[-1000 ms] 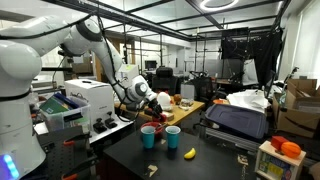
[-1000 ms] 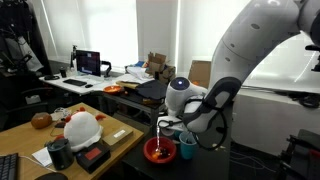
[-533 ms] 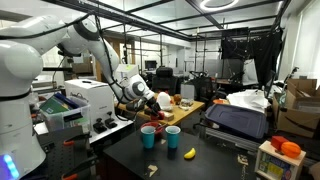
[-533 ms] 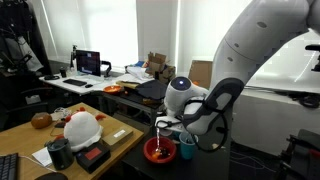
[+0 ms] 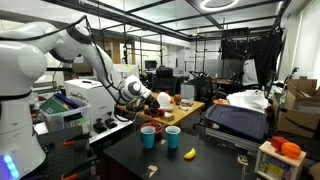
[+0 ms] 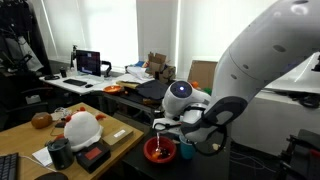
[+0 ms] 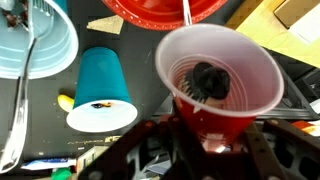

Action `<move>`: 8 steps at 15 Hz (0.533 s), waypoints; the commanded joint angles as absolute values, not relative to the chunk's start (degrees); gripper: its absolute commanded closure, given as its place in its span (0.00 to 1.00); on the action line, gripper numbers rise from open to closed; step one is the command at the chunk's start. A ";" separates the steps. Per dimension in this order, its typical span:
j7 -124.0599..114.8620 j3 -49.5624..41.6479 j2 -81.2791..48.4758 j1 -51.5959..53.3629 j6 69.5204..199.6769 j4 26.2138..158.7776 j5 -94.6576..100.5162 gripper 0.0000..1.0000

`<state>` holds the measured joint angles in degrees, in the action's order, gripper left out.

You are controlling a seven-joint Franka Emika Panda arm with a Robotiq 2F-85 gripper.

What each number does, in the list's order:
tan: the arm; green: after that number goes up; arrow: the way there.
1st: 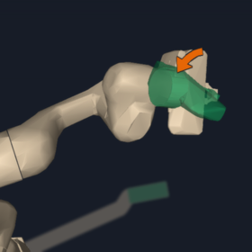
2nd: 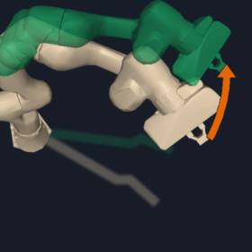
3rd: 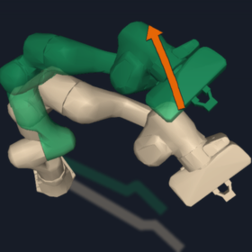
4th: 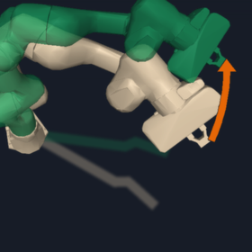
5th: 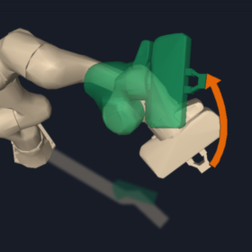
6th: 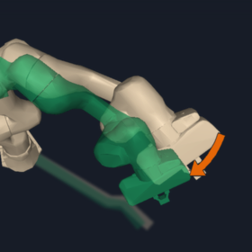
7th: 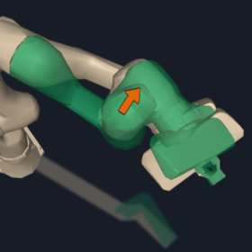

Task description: Pick the blue cup and pour some of its contents in the bowl

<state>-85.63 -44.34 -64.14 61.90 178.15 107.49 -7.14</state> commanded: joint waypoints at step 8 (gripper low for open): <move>-83.15 -45.46 -65.36 65.83 181.06 110.20 -11.83 0.92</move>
